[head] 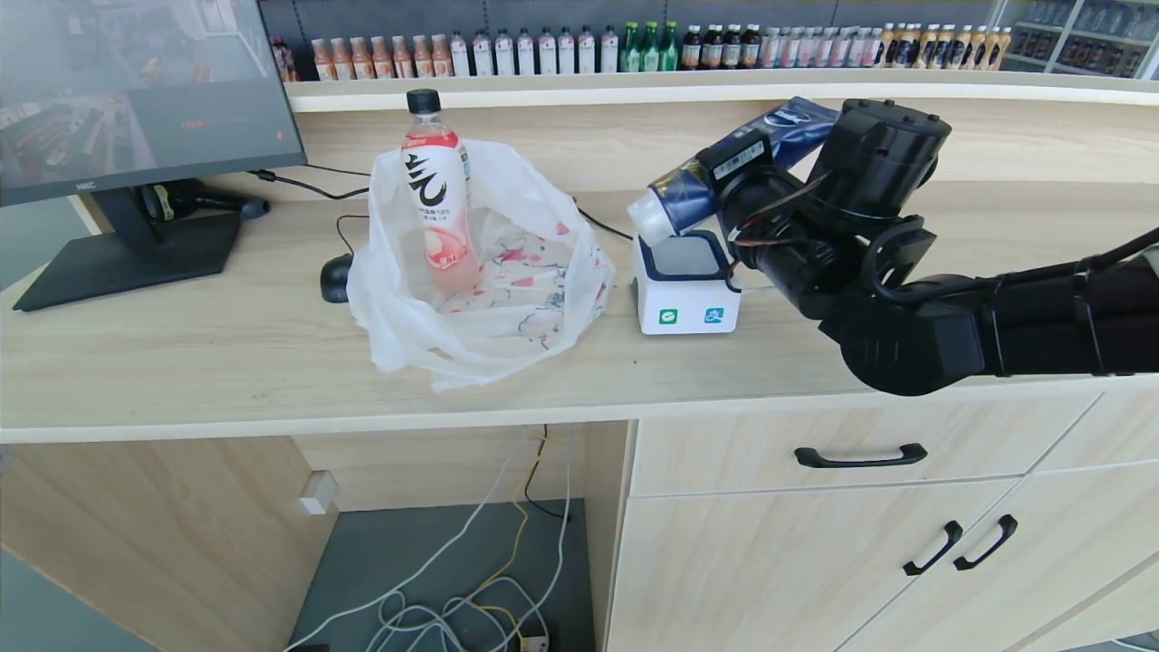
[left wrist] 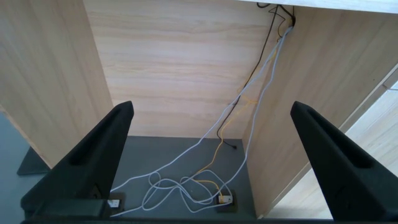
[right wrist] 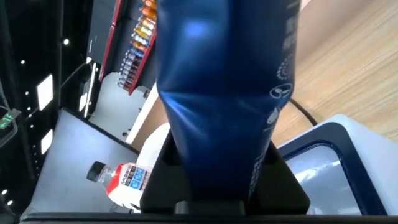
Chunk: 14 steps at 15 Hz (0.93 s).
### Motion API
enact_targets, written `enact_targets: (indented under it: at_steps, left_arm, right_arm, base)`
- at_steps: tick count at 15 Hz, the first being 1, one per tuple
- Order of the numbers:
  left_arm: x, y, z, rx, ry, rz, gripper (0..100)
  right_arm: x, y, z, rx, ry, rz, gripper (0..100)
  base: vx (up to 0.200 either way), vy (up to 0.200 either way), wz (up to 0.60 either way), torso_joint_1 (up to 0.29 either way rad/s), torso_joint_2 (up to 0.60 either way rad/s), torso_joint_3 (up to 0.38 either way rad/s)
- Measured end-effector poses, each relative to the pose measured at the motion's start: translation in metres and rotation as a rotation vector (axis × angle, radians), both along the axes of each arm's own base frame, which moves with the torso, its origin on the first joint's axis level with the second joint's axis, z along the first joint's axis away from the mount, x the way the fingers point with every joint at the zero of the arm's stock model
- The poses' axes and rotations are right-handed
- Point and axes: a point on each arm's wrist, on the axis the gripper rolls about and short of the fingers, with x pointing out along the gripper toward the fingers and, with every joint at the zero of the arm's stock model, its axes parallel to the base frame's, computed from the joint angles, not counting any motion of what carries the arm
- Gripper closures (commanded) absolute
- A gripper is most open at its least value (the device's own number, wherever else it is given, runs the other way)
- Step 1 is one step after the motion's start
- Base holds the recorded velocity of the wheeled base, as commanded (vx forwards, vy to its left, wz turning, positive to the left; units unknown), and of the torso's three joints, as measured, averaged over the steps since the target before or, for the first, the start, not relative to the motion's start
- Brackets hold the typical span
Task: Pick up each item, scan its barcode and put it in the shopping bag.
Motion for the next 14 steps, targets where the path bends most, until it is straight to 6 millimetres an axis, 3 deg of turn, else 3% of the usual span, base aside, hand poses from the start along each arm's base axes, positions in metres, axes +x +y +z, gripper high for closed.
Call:
enact_targets:
  at_steps: [14]
  left_arm:
    - [0.000, 0.000, 0.000, 0.000, 0.000, 0.000, 0]
  right_arm:
    - [-0.005, -0.008, -0.013, 0.029, 0.067, 0.006, 100]
  base:
    - [0.000, 0.000, 0.00, 0.000, 0.00, 0.000]
